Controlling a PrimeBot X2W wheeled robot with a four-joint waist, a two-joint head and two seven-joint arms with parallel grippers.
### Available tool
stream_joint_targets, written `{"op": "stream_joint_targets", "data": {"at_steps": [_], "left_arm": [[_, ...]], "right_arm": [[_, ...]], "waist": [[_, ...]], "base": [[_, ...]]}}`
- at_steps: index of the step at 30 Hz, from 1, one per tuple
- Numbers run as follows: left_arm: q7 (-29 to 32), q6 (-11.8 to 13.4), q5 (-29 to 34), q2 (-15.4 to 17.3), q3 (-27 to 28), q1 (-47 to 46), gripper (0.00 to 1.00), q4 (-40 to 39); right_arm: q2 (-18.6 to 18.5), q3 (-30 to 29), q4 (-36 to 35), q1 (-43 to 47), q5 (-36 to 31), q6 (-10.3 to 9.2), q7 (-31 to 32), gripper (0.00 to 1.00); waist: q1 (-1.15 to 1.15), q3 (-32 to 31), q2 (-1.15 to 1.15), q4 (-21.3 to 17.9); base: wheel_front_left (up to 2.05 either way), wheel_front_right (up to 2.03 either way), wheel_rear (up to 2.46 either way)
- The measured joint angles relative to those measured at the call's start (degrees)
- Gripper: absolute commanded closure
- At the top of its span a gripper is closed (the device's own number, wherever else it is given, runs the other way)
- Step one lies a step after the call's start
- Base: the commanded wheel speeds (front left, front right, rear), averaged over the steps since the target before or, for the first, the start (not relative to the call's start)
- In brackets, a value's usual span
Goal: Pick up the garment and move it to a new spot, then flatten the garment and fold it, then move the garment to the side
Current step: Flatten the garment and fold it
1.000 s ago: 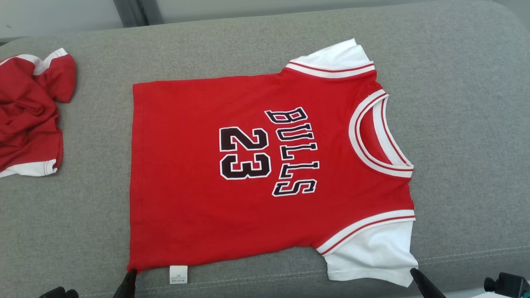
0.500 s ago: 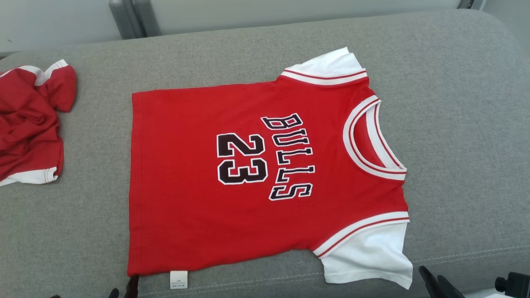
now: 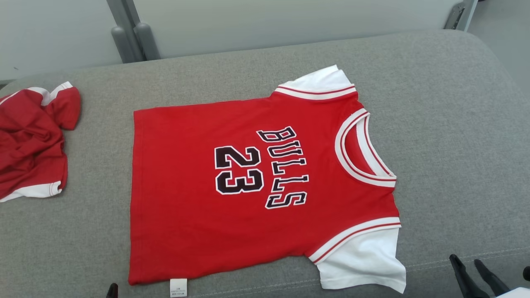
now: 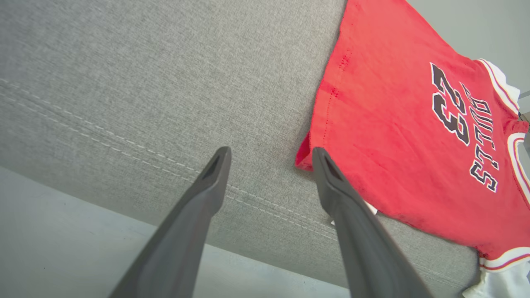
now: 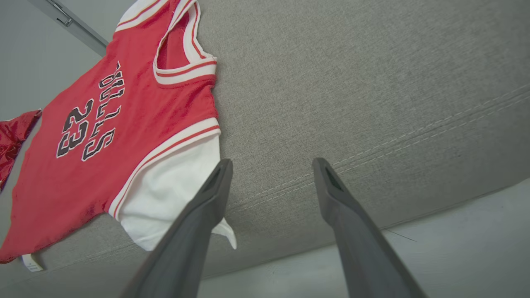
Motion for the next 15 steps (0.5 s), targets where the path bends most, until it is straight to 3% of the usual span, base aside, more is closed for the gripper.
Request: {"op": "stream_joint_targets", "data": {"at_steps": [3,15], "left_arm": [[-2.2,0.3,1.6,0.6,0.4,0.0,0.00,-0.9],[-4.9,0.7,10.8,2.0,1.8,0.1,0.00,-3.9]], "right_arm": [[-1.4,-0.8,0.3,-0.8,-4.4,-0.24,-0.7,0.00],[0.0,-4.4,0.1,-5.1,-16.6,-0.26,-1.7,0.00]], "waist": [[0.00,-1.0,0.00,0.0],[0.00,-4.9,0.00,0.1]], "base": [[0.00,0.00,0.00],[0.00,0.00,0.00]]}}
